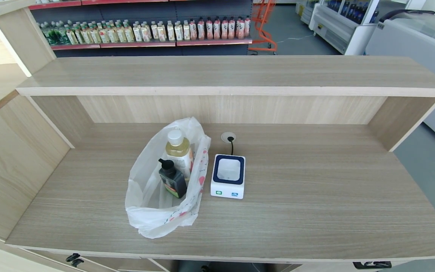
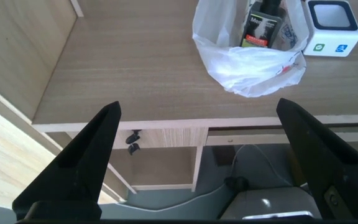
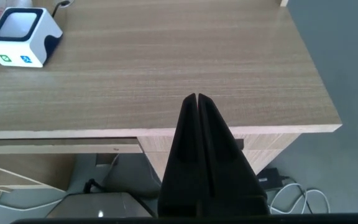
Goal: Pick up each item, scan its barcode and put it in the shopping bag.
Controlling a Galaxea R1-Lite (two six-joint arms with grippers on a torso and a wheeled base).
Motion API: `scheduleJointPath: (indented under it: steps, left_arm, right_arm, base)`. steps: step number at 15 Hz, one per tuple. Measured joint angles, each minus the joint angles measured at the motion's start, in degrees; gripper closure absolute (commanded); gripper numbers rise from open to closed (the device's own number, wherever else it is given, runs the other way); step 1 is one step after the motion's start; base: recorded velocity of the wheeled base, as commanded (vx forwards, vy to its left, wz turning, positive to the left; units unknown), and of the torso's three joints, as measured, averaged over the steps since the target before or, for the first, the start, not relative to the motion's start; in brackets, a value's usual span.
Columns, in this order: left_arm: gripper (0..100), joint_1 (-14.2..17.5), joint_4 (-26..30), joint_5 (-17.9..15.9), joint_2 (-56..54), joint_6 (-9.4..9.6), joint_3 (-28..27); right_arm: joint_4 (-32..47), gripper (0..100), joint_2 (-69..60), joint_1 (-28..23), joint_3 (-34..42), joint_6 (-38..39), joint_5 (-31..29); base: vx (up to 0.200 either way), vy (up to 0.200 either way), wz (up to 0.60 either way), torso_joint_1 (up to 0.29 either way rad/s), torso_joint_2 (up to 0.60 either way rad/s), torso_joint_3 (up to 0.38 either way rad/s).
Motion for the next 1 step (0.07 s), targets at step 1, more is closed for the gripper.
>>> scheduleJointPath:
  steps: [1]
  left_arm:
    - [0, 0.00, 0.02, 0.02, 0.00, 0.00, 0.00]
  right_arm:
    - [-0.02, 100, 0.00, 0.00, 0.00, -0.02, 0.00]
  base:
    - [0.000, 0.000, 0.00, 0.000, 0.00, 0.000]
